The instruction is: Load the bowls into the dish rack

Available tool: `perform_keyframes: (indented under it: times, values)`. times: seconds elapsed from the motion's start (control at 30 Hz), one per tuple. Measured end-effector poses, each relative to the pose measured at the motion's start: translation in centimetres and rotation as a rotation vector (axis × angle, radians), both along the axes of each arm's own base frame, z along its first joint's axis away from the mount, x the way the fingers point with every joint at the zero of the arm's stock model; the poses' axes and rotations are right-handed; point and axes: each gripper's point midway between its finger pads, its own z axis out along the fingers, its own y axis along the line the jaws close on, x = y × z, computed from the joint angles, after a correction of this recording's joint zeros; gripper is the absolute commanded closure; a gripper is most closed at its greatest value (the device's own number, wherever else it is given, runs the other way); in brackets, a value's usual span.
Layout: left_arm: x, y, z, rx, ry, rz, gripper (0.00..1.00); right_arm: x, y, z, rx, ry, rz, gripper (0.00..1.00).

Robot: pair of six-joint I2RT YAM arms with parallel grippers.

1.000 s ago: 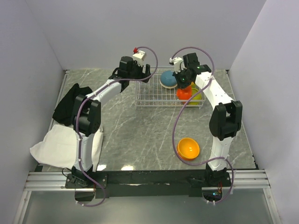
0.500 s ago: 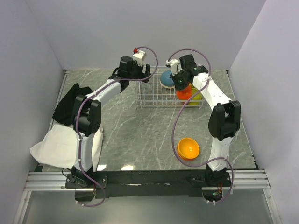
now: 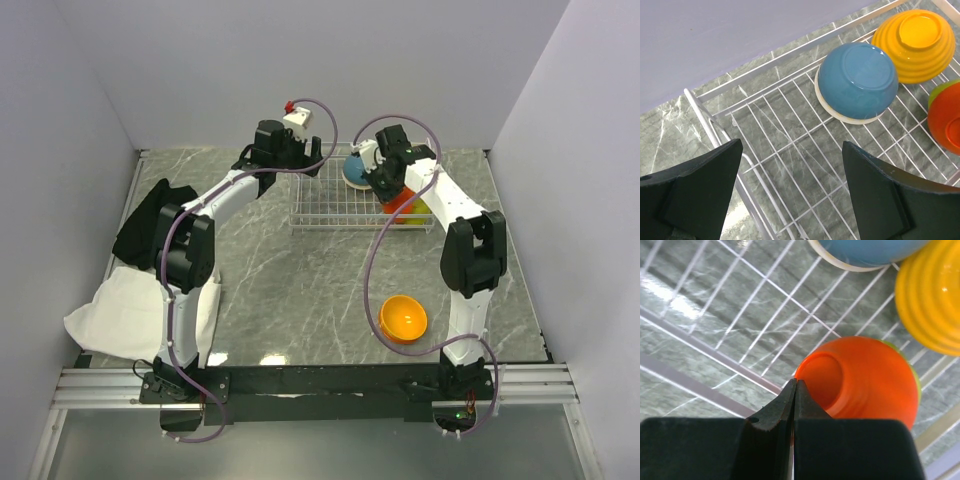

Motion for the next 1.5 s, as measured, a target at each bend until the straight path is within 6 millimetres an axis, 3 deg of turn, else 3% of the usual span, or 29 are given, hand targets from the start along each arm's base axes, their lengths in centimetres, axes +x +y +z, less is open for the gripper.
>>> perform_keyframes:
  times: [0.3,0.93,1.37,1.5]
  values:
    - [-0.1,-0.2,0.0,-0.009,0.006,-0.008,0.12,0.2,-2.2,-0.1,-0.065,-0.027,-0.044,1.00]
    - [-1.7,-2.6,-0.5,-0.017,0.027,-0.054,0.12,0.5,-9.4,0.9,-0.164,-0.074,-0.192,1.00]
    - [-2.8,-3.1,-0.6,-0.009,0.033,-0.070,0.11,0.7,-9.7,1.5,-0.157,-0.085,-0.198,1.00]
    - [-3.5,-2.1,1.1,0.002,0.016,-0.067,0.09,0.6,-8.9,4.3,-0.097,-0.147,-0.191,0.75]
